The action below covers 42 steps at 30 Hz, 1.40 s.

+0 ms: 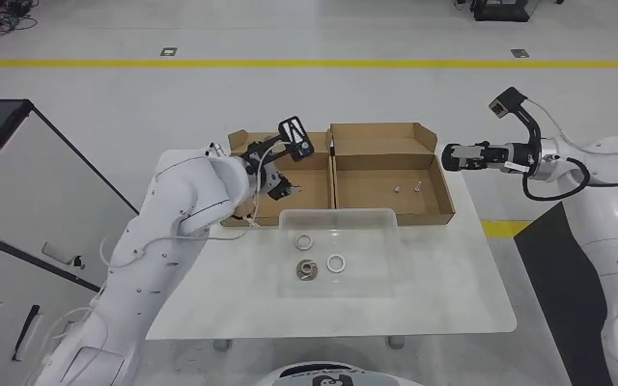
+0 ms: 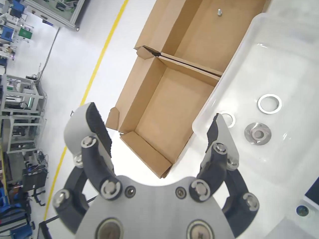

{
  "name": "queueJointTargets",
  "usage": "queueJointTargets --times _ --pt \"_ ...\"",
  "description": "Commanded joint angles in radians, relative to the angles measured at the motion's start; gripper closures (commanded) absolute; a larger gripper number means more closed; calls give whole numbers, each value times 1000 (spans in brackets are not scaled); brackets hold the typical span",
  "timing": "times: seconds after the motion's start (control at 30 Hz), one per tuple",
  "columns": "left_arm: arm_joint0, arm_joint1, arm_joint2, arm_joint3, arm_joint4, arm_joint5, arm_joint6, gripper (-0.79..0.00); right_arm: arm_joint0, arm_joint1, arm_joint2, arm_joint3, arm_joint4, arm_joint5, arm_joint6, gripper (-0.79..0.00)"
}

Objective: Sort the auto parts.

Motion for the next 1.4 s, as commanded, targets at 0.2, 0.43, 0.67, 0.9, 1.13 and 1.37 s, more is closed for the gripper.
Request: queueJointTargets --times 0.2,0.43,0.67,0.9,1.13,1.37 --pt "-91 -11 173 63 -80 36 -109 -785 0 0 0 0 0 0 0 -785" --pt "-187 -4 320 113 -171 83 -156 -785 0 0 0 0 0 0 0 -785" --pt "-277 4 471 169 -251 109 -182 -785 0 0 0 0 0 0 0 -785" --pt "-338 -3 563 221 -359 114 -187 -785 0 0 0 0 0 0 0 -785" --pt "-357 -17 610 256 -458 108 -180 -785 0 0 0 0 0 0 0 -785" --pt "-367 -19 617 258 -448 89 -162 -785 0 0 0 0 0 0 0 -785"
